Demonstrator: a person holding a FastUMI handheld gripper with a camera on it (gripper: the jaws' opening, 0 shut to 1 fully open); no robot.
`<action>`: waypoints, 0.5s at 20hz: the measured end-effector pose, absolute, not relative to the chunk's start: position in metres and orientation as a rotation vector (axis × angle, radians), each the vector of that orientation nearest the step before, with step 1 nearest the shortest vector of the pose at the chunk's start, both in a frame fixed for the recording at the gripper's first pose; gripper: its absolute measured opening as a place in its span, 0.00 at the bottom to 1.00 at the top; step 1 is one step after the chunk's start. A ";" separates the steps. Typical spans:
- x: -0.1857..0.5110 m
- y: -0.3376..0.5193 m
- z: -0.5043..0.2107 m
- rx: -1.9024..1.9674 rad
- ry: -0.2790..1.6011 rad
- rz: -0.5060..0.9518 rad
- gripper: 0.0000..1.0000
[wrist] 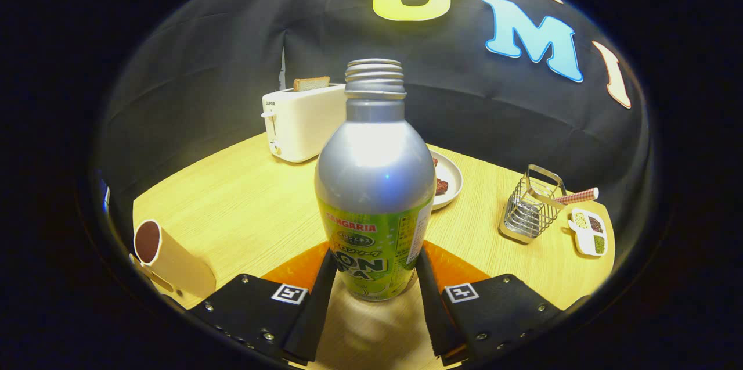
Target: Take the bottle from table, then pour the juice into the cup, finally place the bottle on the coaster
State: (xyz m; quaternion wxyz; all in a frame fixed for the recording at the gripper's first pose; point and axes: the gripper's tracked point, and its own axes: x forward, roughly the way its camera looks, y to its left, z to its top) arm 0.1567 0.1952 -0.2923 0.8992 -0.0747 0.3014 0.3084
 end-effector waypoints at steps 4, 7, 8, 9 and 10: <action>0.171 0.200 -0.299 -0.147 0.605 0.632 0.72; 0.178 0.204 -0.304 -0.138 0.593 0.625 0.74; 0.180 0.204 -0.306 -0.140 0.592 0.619 0.74; 0.180 0.204 -0.308 -0.138 0.598 0.620 0.75; 0.181 0.205 -0.310 -0.136 0.595 0.622 0.75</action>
